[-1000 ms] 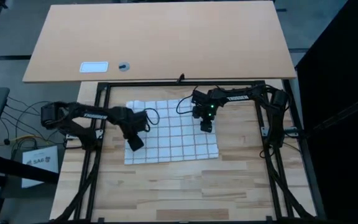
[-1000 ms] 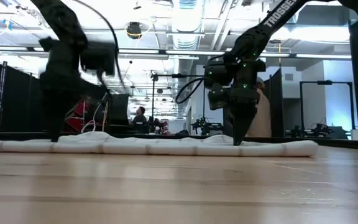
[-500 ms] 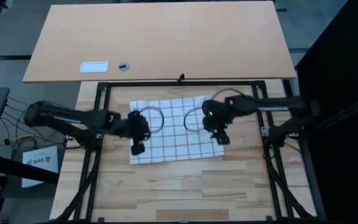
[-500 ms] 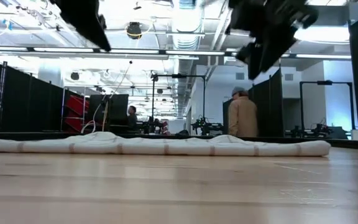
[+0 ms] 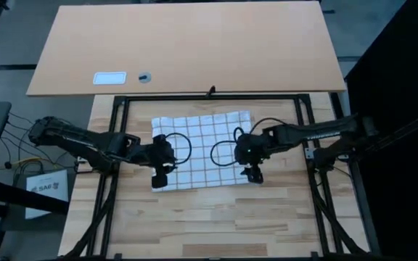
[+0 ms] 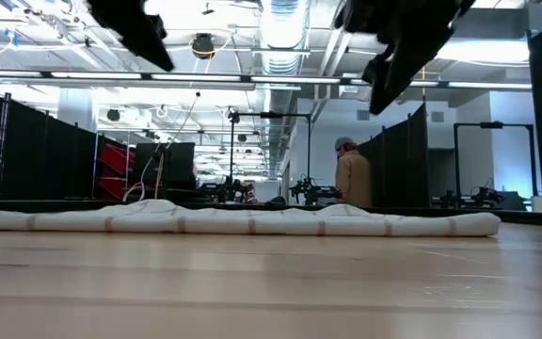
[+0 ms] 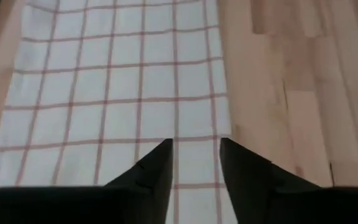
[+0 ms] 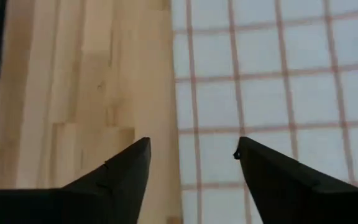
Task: Roll towel
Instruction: Fold the white checkered towel
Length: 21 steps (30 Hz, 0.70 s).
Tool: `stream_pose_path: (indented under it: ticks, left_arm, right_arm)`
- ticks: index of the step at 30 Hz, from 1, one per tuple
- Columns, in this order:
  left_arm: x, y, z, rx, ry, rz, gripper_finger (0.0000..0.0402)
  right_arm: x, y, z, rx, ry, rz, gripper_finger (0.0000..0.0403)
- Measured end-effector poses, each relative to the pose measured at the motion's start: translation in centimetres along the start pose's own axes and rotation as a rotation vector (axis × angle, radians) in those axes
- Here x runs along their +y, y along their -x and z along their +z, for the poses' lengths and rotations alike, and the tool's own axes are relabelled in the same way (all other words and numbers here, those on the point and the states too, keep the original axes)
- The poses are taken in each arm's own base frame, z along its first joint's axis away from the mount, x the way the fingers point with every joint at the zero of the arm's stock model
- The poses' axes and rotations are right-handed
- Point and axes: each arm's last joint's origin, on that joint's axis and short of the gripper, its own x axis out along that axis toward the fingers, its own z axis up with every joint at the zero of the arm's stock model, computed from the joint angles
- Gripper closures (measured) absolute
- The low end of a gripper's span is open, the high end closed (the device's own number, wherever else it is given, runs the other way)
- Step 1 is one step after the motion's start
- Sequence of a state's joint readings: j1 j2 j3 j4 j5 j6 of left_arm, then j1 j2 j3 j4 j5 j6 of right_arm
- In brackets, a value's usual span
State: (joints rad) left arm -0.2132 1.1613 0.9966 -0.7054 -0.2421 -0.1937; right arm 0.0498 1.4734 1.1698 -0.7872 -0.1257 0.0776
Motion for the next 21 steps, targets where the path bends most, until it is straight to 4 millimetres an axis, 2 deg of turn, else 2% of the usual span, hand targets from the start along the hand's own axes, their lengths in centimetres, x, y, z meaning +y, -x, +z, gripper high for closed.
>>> stream_pose_path:
  ticks: [4, 6, 9, 12, 16, 19, 21]
  left_arm:
    - [0.9, -0.8, 1.0, -0.064, -0.089, 0.099, 0.0243]
    - [1.1, -0.6, 1.4, 0.004, -0.235, 0.111, 0.0234]
    - [0.2, 0.5, 2.0, 0.156, -0.319, 0.127, 0.0222]
    - [-1.9, 1.3, 2.4, 0.278, -0.338, 0.161, 0.0212]
    - [-6.3, 1.9, 2.7, 0.280, -0.356, 0.219, 0.0203]
    - [-8.9, 1.2, 1.5, 0.258, -0.332, 0.267, 0.0200]
    - [-10.1, 0.0, 0.2, 0.271, -0.289, 0.313, 0.0200]
  right_arm:
    - [-0.5, -1.0, 0.7, 0.032, 0.044, -0.119, 0.0149]
    - [-0.1, -1.0, 1.3, 0.057, 0.058, -0.132, 0.0149]
    - [1.6, -0.6, 1.8, 0.135, 0.061, -0.121, 0.0149]
    - [4.2, -0.2, 1.7, 0.191, 0.099, -0.130, 0.0148]
    - [7.5, -0.1, 0.6, 0.209, 0.138, -0.173, 0.0148]
    - [9.3, -0.5, -0.6, 0.190, 0.181, -0.277, 0.0148]
    - [10.0, -1.0, -1.4, 0.172, 0.210, -0.343, 0.0148]
